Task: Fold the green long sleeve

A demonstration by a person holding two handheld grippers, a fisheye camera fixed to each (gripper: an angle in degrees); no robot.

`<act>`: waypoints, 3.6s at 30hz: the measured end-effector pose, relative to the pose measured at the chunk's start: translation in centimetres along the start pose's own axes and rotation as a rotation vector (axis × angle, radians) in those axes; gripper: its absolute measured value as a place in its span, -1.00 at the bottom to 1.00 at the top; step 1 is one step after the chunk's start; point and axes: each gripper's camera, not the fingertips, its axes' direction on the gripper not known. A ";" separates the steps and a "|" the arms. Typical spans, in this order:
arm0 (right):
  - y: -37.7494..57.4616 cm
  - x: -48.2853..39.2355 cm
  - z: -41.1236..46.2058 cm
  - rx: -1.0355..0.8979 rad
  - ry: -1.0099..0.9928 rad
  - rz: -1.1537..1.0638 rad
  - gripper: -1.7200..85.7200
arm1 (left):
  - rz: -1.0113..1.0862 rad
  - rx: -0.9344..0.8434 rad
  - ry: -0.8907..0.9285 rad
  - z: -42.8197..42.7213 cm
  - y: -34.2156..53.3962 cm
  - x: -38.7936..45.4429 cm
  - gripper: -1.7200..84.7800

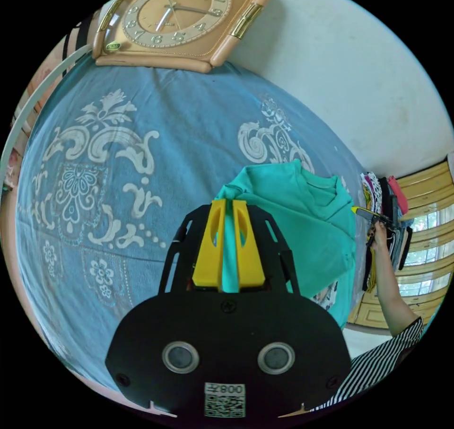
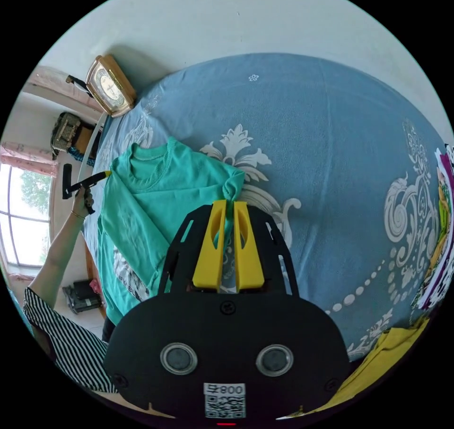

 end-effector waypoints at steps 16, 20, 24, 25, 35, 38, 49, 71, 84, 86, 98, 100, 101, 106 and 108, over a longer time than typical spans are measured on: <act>16.5 7.3 -5.9 0.108 -0.099 0.117 -0.86 | -0.079 0.140 0.106 -10.7 14.3 -1.9 -0.82; 29.2 7.3 -7.1 0.047 -0.160 0.114 -0.83 | -0.144 0.078 0.193 -14.8 26.0 -3.5 -0.78; 41.2 7.1 -7.8 0.023 -0.272 0.202 -0.82 | -0.270 -0.025 0.248 -17.9 38.6 -4.3 -0.73; 45.0 7.0 -7.9 0.018 -0.318 0.242 -0.81 | -0.294 -0.038 0.250 -18.3 40.2 -4.4 -0.72; 65.1 6.2 -6.7 0.009 -0.569 0.443 -0.77 | -0.454 -0.118 0.463 -22.9 56.7 -4.3 -0.68; 68.1 6.4 -6.3 0.004 -0.591 0.460 -0.76 | -0.466 -0.137 0.482 -24.3 60.0 -4.1 -0.67; 75.1 5.9 -5.5 -0.007 -0.689 0.500 -0.77 | -0.615 0.015 0.643 -29.5 70.5 -4.9 -0.66; 83.7 1.9 -8.5 0.021 -0.701 0.512 -0.91 | -0.550 0.015 0.789 -39.9 80.2 3.8 -0.89; 88.4 -2.1 -16.1 0.179 -0.713 0.365 -0.94 | -0.409 0.130 0.881 -53.5 82.6 11.2 -0.91; 89.5 -3.0 -17.8 0.210 -0.712 0.333 -0.94 | -0.397 0.142 0.890 -54.9 83.0 12.3 -0.91; 95.9 -6.6 -25.2 0.353 -0.731 0.215 -0.95 | -0.320 0.200 0.944 -63.2 86.4 19.0 -0.91; 96.9 -7.1 -26.0 0.354 -0.724 0.205 -0.95 | -0.317 0.200 0.950 -64.1 87.2 19.9 -0.91; 97.7 -7.5 -26.4 0.349 -0.718 0.197 -0.95 | -0.315 0.199 0.952 -64.6 87.7 20.4 -0.91; 100.9 -8.5 -28.2 0.363 -0.732 0.168 -0.95 | -0.301 0.204 0.977 -66.8 90.2 22.3 -0.91; 102.3 -8.7 -28.9 0.364 -0.732 0.168 -0.95 | -0.304 0.204 0.985 -67.8 91.7 23.0 -0.91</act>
